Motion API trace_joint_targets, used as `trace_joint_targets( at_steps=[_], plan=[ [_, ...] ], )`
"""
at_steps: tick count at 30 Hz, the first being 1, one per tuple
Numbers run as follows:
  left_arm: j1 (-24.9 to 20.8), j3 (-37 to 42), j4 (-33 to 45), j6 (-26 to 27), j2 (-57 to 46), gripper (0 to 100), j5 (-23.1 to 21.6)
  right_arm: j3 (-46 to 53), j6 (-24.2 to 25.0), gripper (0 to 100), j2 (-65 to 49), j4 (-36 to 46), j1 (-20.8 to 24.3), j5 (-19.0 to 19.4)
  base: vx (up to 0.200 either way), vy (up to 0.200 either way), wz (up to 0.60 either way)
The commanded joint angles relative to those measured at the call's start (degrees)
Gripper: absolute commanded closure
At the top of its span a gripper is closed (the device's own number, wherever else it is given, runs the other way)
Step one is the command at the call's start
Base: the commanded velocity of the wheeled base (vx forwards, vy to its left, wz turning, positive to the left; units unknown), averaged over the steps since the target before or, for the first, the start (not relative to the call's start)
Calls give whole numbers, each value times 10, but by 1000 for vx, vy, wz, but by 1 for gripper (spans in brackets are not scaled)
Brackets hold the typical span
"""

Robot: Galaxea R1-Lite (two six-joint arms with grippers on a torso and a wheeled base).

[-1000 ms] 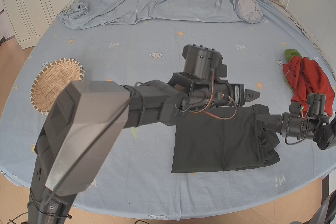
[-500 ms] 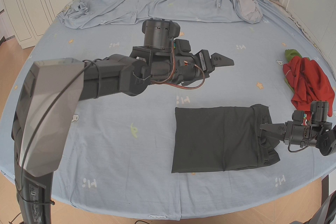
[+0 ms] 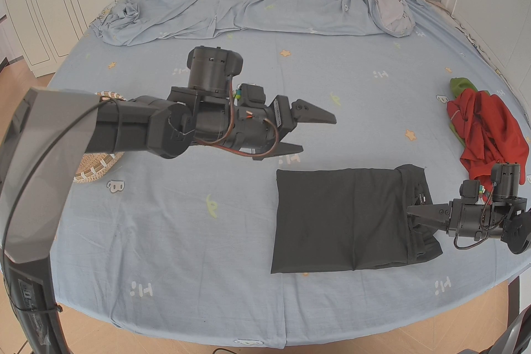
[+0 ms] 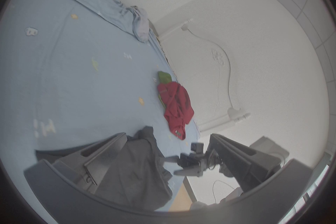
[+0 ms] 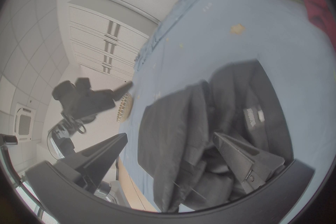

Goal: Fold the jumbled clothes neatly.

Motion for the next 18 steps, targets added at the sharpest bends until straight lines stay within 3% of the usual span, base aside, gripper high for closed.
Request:
trace_joint_targets(
  at_steps=[1, 11, 18],
  plan=[
    [26, 92, -3, 0, -58, 0, -12, 5, -2, 0, 18, 1, 15, 0, 0, 0, 0],
    [62, 249, -102, -4, -120, 0, -28, -16, -9, 0, 54, -3, 22, -1, 0, 0, 0],
    [66, 291, -124, -4, -134, 0, -30, -22, -8, 0, 69, -4, 42, 0, 0, 0, 0]
  ],
)
